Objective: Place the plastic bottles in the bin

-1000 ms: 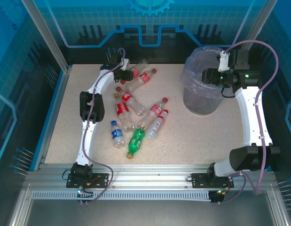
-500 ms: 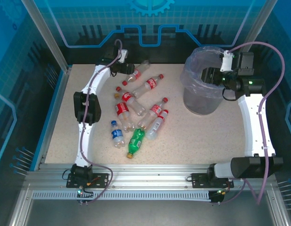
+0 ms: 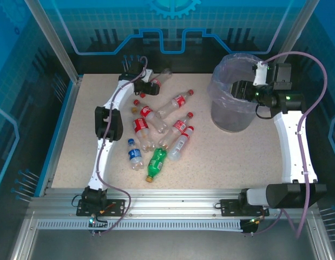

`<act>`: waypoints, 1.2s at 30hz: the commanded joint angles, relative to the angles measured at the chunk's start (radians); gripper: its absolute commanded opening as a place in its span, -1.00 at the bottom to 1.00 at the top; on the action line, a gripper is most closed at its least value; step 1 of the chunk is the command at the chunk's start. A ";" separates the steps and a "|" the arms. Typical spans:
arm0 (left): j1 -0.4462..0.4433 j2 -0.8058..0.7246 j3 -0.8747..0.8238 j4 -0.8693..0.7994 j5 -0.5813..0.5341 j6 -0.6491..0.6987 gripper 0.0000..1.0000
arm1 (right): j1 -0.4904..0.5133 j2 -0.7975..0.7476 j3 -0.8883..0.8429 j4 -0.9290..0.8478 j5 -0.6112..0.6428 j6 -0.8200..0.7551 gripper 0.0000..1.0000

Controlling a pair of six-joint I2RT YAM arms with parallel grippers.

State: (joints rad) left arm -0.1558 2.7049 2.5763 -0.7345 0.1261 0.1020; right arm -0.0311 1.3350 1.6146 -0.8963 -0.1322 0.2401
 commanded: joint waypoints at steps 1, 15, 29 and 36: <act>-0.014 0.024 0.084 -0.058 -0.021 0.019 0.73 | 0.011 -0.027 -0.020 0.017 -0.007 0.019 0.44; -0.053 0.067 0.082 -0.022 -0.107 0.056 0.31 | 0.012 -0.039 -0.033 0.025 0.011 0.019 0.44; -0.053 -0.102 -0.106 0.082 -0.111 0.105 0.02 | 0.012 -0.054 -0.032 0.037 0.011 0.028 0.44; -0.053 -0.306 -0.314 0.167 -0.112 0.105 -0.05 | 0.020 -0.079 -0.042 0.059 -0.006 0.054 0.43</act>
State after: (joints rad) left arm -0.2031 2.5469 2.3276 -0.6315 0.0216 0.1902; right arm -0.0273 1.2846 1.5841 -0.8742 -0.1318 0.2668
